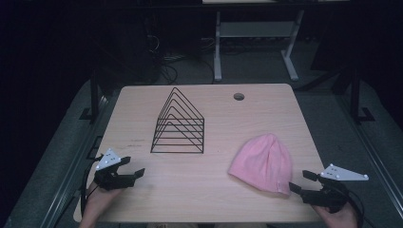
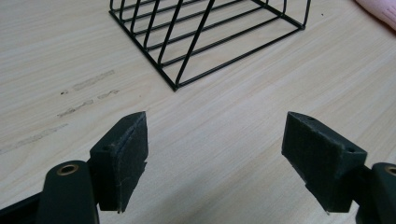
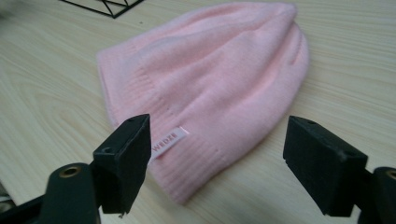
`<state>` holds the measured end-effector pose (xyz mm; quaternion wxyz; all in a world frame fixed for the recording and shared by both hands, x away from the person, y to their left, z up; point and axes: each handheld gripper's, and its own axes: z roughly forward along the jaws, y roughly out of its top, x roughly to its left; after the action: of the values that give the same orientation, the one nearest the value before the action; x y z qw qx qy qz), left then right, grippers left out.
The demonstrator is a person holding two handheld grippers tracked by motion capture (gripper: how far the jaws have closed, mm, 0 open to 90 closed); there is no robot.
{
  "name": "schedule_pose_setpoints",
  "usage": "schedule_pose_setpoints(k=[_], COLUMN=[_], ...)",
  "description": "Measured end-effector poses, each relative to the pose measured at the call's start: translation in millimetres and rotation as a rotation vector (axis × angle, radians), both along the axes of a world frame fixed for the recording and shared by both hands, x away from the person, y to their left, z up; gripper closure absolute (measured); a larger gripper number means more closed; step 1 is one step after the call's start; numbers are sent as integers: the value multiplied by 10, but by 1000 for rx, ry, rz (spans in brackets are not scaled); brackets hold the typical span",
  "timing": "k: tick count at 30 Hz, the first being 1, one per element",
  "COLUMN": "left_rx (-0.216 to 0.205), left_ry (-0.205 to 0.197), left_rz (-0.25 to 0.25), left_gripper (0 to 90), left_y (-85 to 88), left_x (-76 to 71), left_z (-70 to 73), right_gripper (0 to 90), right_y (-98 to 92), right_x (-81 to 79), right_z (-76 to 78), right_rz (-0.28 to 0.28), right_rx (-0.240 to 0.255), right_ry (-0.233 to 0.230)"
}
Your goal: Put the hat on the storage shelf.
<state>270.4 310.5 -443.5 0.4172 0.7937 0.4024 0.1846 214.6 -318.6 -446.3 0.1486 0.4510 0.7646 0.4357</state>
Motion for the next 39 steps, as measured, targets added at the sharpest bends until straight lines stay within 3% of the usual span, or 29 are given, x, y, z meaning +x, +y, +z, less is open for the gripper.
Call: schedule_pose_setpoints(k=[8,12,18,22,25,31,39], left_rx=[1,-2,-7,1,14,-20,-9], left_ry=[5,-19,-19,-21,-29,-24,-17], left_rz=[-3,11,29,26,20,25,17], left_gripper=[223,224,224,224,225,225,225], left_y=[2,18,70,56,63,78,39], left_x=[-3,-15,-13,-12,-19,-15,-13], left_z=[-4,13,10,12,18,20,9], right_gripper=[204,202,200,198,195,201,208], right_y=[118,200,266,309,309,262,252], right_x=[71,159,409,578,729,970,1231], right_z=[113,178,260,322,347,385,297], right_rz=[38,69,102,118,126,117,119], right_rx=[-18,-30,-1,-10,-25,-38,-60], right_ry=[-2,6,37,31,54,104,160])
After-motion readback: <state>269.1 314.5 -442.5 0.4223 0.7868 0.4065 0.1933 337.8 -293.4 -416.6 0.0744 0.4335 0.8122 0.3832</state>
